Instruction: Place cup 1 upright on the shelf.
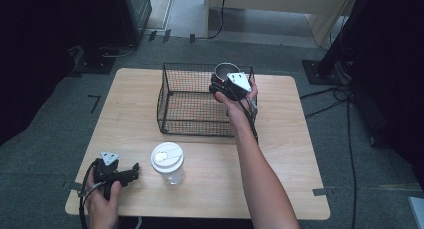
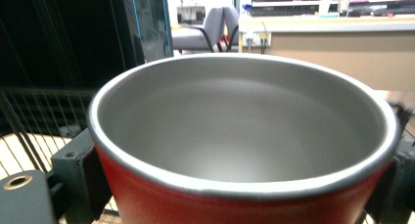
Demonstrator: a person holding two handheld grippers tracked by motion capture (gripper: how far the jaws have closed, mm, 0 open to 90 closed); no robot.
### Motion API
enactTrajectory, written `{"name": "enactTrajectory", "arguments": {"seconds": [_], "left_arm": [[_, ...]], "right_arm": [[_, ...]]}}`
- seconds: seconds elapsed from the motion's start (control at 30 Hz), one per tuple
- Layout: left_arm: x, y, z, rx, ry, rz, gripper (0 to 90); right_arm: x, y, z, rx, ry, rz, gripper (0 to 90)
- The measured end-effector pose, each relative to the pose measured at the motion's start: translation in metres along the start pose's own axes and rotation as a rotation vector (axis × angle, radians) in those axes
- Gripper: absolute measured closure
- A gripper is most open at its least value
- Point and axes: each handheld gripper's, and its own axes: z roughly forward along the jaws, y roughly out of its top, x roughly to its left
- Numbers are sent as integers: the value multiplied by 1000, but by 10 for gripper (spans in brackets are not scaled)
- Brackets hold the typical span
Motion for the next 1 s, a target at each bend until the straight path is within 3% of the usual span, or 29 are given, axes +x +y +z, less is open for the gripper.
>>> {"name": "enactTrajectory", "arguments": {"seconds": [0.07,0.17,0.23,0.47,0.6,1.0], "left_arm": [[0,0,0,-1,0,0,0],[0,0,0,-1,0,0,0],[0,0,0,0,0,-1,0],[0,0,0,0,0,1,0],[0,0,0,0,0,0,0],[0,0,0,-1,0,-1,0]], "right_arm": [[3,-6,4,26,-20,-28,72],[8,-15,10,69,-12,-81,72],[8,-14,11,78,-6,-84,72],[6,-15,21,163,13,-71,71],[5,-19,25,202,1,-69,70],[4,-20,24,231,-25,-40,62]]}}
